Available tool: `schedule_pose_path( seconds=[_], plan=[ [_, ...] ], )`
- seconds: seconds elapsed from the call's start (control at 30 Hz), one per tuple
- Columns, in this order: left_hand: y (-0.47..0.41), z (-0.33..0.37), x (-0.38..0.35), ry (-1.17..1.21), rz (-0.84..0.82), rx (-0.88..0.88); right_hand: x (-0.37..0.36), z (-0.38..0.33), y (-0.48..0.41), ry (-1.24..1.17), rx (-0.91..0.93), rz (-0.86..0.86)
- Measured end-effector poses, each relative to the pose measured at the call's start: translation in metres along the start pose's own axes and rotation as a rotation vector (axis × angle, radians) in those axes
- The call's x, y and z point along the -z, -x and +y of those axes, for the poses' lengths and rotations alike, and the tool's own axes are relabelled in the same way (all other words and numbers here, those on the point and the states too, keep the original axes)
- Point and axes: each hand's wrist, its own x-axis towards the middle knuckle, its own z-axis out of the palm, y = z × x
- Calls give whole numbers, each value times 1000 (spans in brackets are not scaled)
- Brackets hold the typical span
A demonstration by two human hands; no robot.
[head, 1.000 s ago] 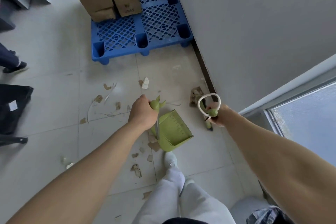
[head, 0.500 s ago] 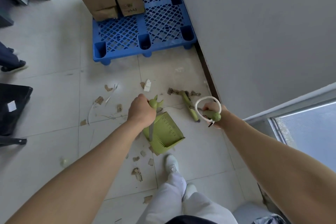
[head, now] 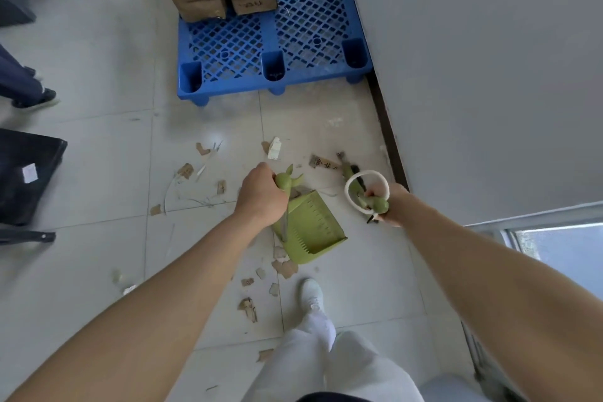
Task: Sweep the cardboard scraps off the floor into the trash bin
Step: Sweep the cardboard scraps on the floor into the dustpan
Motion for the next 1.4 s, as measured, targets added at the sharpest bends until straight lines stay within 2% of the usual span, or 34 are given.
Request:
schedule_pose_path(
  seconds=[0.3,0.47,0.6,0.8,1.0,1.17,1.3,1.4],
  plan=[
    [-16,25,0,34,35,59,19,-34,-11,-91,21,-100],
    [-18,45,-7,3,84,87,41,-54,-20,-130,55,26],
    [-20,63,-15,38,120,98,71,-87,-34,-150,77,14],
    [-28,78,-28,40,176,148,94,-116,-68,-116,-16,-53],
    [-23,80,-41,86,208,254,46,-105,-62,203,-44,-288],
    [-9,75,-31,136,273,337,43,-115,-59,78,-32,-393],
    [5,63,-20,137,321,387,26,-118,-44,173,41,-309],
    [17,51,-13,170,352,427,17,-130,-43,154,21,-226]
  ],
)
